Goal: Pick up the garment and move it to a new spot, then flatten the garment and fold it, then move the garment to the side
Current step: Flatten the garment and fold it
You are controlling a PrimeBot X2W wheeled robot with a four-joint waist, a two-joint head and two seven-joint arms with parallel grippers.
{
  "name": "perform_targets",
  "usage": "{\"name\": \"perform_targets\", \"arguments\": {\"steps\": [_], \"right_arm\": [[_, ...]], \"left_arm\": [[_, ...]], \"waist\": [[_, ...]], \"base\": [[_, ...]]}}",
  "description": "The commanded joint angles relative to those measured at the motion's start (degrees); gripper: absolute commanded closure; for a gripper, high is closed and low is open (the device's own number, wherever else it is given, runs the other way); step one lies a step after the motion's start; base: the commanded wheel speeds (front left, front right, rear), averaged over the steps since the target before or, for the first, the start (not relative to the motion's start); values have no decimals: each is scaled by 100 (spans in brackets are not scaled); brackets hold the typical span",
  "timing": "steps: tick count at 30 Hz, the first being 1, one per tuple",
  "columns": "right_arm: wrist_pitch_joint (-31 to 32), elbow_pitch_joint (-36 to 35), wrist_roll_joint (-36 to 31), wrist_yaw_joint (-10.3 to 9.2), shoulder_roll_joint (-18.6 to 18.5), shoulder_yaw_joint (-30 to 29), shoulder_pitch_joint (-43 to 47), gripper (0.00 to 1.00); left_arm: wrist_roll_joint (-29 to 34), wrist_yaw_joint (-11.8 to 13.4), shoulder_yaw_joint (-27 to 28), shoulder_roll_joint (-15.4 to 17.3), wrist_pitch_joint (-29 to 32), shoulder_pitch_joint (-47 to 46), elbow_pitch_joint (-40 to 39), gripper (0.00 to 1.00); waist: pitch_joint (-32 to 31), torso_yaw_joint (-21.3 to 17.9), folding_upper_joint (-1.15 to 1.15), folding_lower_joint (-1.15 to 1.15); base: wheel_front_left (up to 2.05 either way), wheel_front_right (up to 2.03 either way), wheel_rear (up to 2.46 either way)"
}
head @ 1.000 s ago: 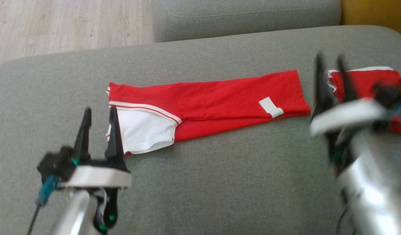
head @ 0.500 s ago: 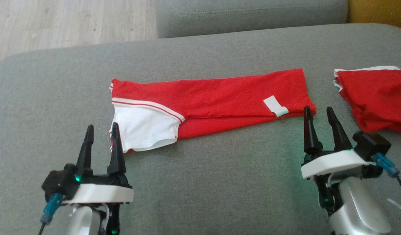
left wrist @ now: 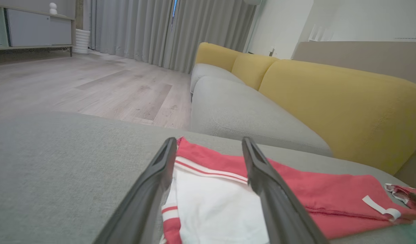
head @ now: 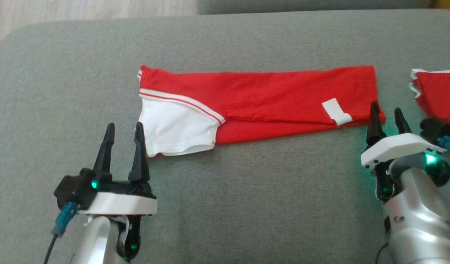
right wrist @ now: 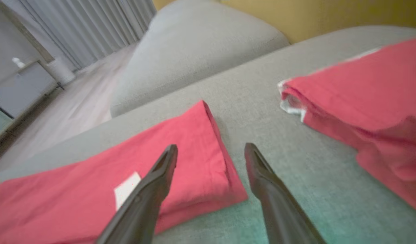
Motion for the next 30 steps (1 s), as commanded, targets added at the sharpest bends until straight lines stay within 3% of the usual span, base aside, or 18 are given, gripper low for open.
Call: {"name": "perform_targets", "arguments": {"steps": [1, 8, 16, 18, 23, 30], "right_arm": [[17, -64, -85, 20, -26, 75, -215, 0], [-40, 1008, -495, 20, -15, -383, -639, 0], [-154, 1662, -377, 20, 31, -342, -976, 0], [-213, 1709, -313, 20, 37, -224, -1027, 100], [-398, 1640, -239, 20, -45, -62, -1058, 100], [-495, 1398, -377, 20, -613, -381, -929, 100]], "left_arm": [[-44, -23, 123, 24, -53, -280, -158, 0], [-54, -28, 64, 23, -53, -381, -156, 0], [-44, -31, 97, 23, -53, -416, -139, 0], [-43, -31, 108, 23, -53, -411, -118, 0], [-54, -32, 138, 23, -53, -382, -66, 0], [-120, -33, 168, 23, -53, -311, -61, 0]], "waist": [[73, 71, 0, -1], [218, 167, 0, -1], [267, 105, 0, -1], [255, 74, 0, -1], [157, -12, 0, -1], [-83, -111, 0, -1]], "base": [[0, 0, 0], [0, 0, 0], [0, 0, 0], [0, 0, 0], [0, 0, 0], [0, 0, 0]]}}
